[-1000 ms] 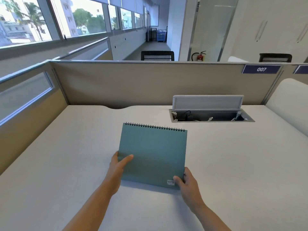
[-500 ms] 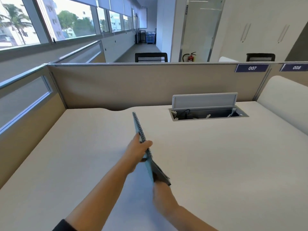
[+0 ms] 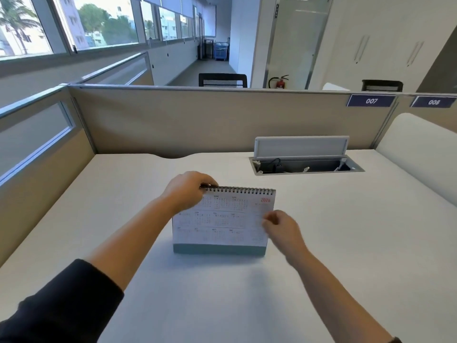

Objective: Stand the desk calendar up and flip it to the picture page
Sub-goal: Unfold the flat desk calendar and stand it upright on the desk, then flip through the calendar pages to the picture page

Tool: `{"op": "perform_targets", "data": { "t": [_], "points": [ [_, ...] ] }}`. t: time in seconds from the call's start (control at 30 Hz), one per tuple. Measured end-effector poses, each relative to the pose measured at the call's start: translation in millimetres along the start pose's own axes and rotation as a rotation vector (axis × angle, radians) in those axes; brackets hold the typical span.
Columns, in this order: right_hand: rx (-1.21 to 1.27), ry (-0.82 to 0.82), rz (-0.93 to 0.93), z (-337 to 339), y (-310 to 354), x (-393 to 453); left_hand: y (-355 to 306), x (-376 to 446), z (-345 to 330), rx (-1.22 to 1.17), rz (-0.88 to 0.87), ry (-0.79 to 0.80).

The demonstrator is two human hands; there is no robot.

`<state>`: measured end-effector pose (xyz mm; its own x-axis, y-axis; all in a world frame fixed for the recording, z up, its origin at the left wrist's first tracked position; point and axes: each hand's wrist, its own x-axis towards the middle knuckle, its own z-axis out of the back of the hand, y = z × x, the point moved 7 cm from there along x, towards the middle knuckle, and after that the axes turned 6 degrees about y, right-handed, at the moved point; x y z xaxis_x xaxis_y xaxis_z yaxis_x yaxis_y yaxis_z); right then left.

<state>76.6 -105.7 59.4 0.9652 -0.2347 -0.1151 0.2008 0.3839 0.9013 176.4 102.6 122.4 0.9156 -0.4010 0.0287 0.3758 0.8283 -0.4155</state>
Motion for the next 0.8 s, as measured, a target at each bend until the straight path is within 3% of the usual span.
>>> {"op": "perform_targets", "data": {
  "t": [0.07, 0.2, 0.27, 0.33, 0.4, 0.5, 0.57, 0.8],
  "points": [
    [-0.085, -0.13, -0.05, 17.6, -12.6, 7.2, 1.1, -2.9, -1.3, 0.016, -0.013, -0.03],
    [-0.125, -0.088, -0.091, 10.2, -25.1, 10.0, -3.3, -11.8, -0.2, 0.019, -0.082, -0.111],
    [-0.119, -0.066, -0.086, 3.7, -27.1, 8.7, -2.5, -20.3, 5.0, 0.051, -0.112, -0.231],
    [-0.093, -0.052, -0.079, 1.4, -28.9, 6.1, 10.9, -37.3, 12.2, -0.061, -0.042, -0.436],
    [-0.061, -0.044, -0.078, 0.3, -31.9, 2.2, 35.7, -58.8, 4.8, -0.319, 0.139, -0.566],
    [-0.056, -0.049, -0.084, -0.3, -38.0, -2.5, 60.1, -80.0, -45.0, -0.684, 0.425, -0.395],
    [-0.065, -0.052, -0.085, -1.7, -40.5, -4.7, 59.9, -89.8, -72.0, -0.816, 0.473, -0.269],
    [-0.069, -0.067, -0.059, -3.6, -40.9, -8.2, 64.7, -105.2, -75.4, -0.839, 0.522, -0.235]
  ]
}}
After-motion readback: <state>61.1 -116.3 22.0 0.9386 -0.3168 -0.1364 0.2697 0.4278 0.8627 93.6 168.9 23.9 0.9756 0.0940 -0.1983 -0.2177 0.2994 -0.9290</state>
